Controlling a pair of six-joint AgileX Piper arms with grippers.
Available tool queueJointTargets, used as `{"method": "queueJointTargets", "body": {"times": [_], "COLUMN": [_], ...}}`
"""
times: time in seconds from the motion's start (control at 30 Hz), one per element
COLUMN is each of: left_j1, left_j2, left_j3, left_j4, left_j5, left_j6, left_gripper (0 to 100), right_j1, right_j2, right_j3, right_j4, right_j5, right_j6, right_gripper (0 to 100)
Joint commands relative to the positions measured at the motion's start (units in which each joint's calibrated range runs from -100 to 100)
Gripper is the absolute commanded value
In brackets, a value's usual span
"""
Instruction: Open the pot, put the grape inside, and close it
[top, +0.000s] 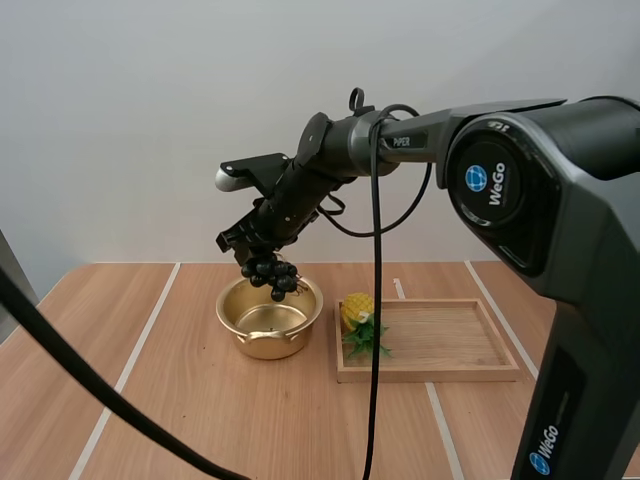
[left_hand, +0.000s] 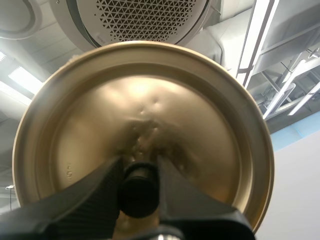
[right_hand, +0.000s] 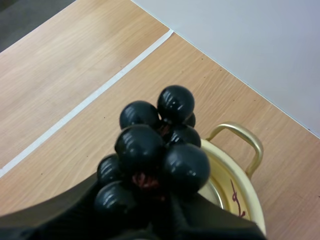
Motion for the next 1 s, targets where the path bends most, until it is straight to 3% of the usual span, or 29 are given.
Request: {"method": "queueJointTargets", "body": {"times": [0.0, 0.53, 0.97], "left_j1": [-0.10, -0.10, -0.10], "left_j2": [0.0, 0.0, 0.0], "left_j3": [-0.2, -0.2, -0.2], "left_j4": [0.7, 0.7, 0.7], "left_j5": [-2.1, -2.1, -2.1], "left_j6": [0.1, 0.1, 0.1], "left_gripper": [0, 0, 0], "right_j1": [0.1, 0.1, 0.1], "right_j2": [0.4, 8.2, 11.8], "right_j3": [-0.4, 0.2, 0.2], "right_j4": [1.1, 0.8, -6.8], "right_j5": [0.5, 1.8, 5.2], "right_j6": [-1.0, -2.3, -0.9], "right_gripper": [0, 0, 0]}}
